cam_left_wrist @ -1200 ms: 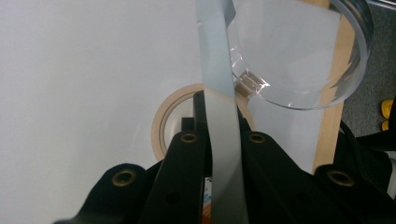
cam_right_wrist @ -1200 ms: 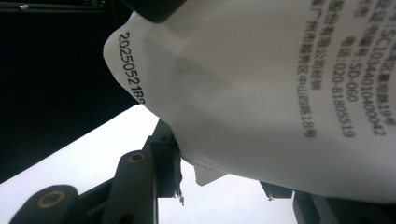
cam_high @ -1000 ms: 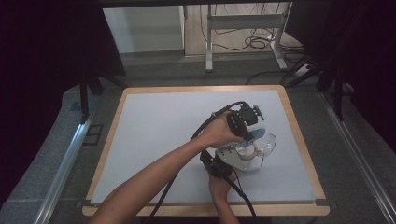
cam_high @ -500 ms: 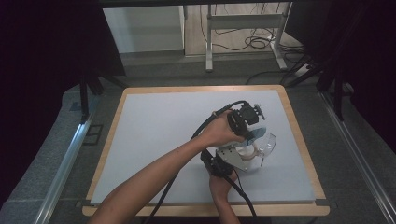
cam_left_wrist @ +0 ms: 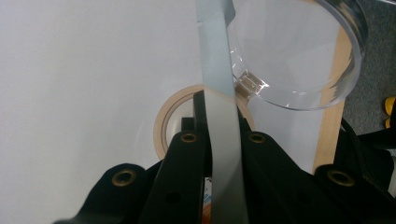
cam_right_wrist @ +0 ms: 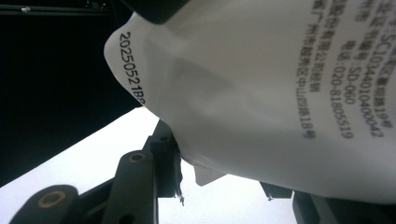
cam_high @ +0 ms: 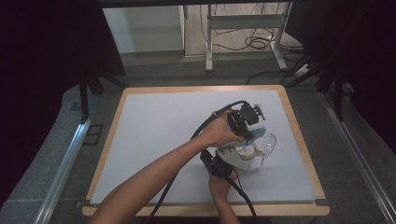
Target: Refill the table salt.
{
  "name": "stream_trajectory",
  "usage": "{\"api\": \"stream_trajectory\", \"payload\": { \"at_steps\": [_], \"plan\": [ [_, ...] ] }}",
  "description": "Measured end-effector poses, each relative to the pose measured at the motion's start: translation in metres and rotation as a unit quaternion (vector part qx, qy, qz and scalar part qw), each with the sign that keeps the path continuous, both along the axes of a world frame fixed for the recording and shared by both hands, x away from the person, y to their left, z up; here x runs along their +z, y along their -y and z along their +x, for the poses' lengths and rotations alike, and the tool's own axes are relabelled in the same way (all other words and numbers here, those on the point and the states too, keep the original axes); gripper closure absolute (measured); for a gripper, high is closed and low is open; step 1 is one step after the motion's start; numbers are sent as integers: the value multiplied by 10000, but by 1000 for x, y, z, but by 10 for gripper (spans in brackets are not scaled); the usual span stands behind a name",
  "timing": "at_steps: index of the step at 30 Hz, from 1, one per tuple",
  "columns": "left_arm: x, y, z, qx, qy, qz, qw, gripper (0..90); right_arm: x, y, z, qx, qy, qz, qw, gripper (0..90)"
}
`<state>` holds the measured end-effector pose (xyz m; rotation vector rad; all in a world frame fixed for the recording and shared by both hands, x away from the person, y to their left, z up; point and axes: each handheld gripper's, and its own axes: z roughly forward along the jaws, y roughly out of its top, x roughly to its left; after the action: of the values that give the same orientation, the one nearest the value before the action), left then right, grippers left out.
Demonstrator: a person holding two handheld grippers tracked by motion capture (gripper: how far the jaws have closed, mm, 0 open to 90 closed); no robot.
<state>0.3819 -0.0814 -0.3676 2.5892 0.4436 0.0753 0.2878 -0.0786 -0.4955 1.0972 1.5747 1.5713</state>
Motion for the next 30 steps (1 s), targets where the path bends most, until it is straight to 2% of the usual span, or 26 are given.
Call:
{"api": "stream_trajectory", "payload": {
  "at_steps": [13,30],
  "plan": [
    [-5,3,0,-22,-42,74,10000,900,-4,1,0,-1,-15,17,10000,570],
    [-6,2,1,-5,-61,54,10000,900,-5,1,0,11,-20,9,10000,571]
  ]
}}
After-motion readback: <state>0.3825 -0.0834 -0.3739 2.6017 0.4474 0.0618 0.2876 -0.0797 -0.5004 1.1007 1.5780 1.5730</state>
